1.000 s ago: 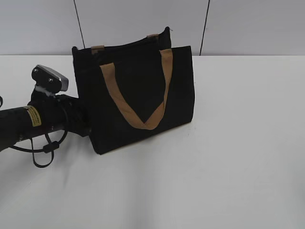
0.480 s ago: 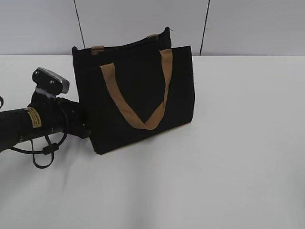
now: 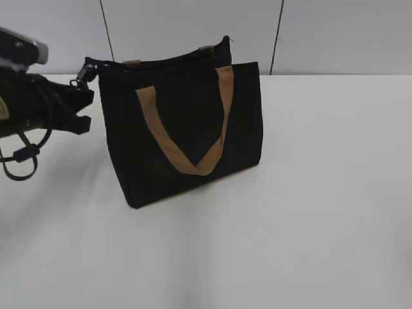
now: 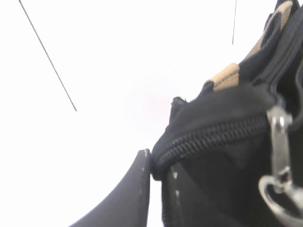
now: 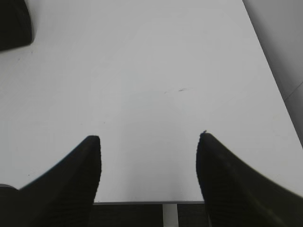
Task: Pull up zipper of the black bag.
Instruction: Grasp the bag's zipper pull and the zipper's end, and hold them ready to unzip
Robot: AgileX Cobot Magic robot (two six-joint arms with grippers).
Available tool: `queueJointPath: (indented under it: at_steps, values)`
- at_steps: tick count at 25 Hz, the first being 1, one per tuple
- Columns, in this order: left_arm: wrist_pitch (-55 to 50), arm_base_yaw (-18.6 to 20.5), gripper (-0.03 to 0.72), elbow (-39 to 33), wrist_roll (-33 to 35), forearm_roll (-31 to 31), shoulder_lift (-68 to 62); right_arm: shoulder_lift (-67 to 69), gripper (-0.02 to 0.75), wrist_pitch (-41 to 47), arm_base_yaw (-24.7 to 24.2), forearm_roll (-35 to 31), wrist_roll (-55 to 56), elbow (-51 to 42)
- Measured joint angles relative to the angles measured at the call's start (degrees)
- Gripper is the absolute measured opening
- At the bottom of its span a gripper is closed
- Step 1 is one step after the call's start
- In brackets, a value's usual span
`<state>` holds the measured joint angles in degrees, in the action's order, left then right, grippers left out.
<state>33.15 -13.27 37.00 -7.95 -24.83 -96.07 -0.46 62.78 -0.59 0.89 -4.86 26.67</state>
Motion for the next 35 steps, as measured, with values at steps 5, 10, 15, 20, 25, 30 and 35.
queueJointPath:
  at_steps: [5,10,15,20,25,30,35]
  values:
    - [-4.01,0.14,0.027,-0.05,0.00,0.17,7.85,0.00,0.482,0.00,0.00,0.00,0.00,0.00]
    - [-7.60,0.14,0.027,-0.05,0.00,-0.09,12.46,0.00,0.482,0.00,0.00,0.00,0.00,0.00]
    - [-7.64,0.14,0.027,-0.05,0.00,-0.29,13.10,0.00,0.482,0.00,0.00,0.00,0.00,0.00]
    - [-7.37,0.09,0.027,-0.05,0.00,-0.29,13.49,0.00,0.482,0.00,0.00,0.00,0.00,0.00]
    - [-5.38,-0.02,0.027,-0.05,0.00,-0.29,14.05,2.24,0.482,-1.81,0.00,-1.53,-6.41,0.86]
    - [-5.25,-0.02,0.027,-0.05,-0.04,-0.23,14.05,17.85,0.482,-11.97,0.00,-8.77,-20.50,4.36]
    - [-5.20,-0.46,0.027,-0.05,-0.18,-0.23,14.05,33.46,0.482,-19.15,2.49,-23.40,-32.72,7.40]
